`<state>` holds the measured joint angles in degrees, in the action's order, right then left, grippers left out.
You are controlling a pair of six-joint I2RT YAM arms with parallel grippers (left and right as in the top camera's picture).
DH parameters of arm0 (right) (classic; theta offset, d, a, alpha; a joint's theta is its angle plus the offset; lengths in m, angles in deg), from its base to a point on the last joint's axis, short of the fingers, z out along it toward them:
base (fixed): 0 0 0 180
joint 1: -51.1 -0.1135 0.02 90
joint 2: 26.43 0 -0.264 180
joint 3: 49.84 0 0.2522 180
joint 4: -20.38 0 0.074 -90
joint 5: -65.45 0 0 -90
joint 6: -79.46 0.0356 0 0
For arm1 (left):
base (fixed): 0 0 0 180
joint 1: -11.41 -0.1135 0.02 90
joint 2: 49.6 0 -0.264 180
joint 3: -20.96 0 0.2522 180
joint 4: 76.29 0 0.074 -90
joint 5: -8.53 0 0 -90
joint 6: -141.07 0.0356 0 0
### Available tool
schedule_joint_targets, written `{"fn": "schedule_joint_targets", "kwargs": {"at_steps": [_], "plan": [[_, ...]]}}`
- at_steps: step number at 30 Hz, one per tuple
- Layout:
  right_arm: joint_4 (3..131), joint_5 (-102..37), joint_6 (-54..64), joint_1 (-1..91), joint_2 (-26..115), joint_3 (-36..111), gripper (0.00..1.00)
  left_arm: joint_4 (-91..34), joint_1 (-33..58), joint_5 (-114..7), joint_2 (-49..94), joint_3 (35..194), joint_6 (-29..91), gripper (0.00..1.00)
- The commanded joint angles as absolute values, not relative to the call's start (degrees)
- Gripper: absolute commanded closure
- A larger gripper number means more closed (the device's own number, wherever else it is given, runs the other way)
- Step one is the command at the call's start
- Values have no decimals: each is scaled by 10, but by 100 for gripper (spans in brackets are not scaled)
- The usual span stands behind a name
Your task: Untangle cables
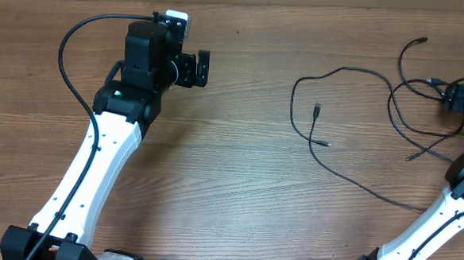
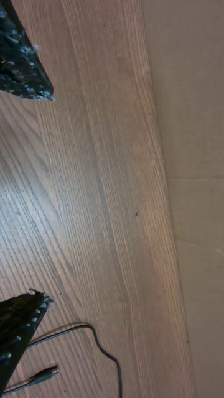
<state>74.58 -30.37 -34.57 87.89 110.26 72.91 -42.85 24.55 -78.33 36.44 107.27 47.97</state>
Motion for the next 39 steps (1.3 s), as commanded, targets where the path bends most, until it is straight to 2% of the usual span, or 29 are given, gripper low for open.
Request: {"fn": "schedule_joint_targets", "kwargs": {"at_steps": [1,5,8,13,17,24,31,39], "plan": [[743,-311,-342,881,1113,730,36,-431,249,-791,366,1075,468,1],[742,-311,-330,881,1113,724,53,-431,249,-792,366,1075,468,0],[740,-311,-322,881,1113,723,73,-431,249,-794,366,1075,468,0],[734,-311,-315,881,1113,723,79,-431,249,-804,366,1075,468,1],[734,-311,-315,881,1113,723,96,-431,249,-806,366,1075,468,0],[731,-311,-313,881,1113,723,96,-431,248,-806,366,1075,468,1],[724,-318,-251,878,1111,764,96,-431,248,-806,366,1075,468,1],[863,-406,-251,874,1106,934,96,-431,248,-804,366,1075,467,0]]}}
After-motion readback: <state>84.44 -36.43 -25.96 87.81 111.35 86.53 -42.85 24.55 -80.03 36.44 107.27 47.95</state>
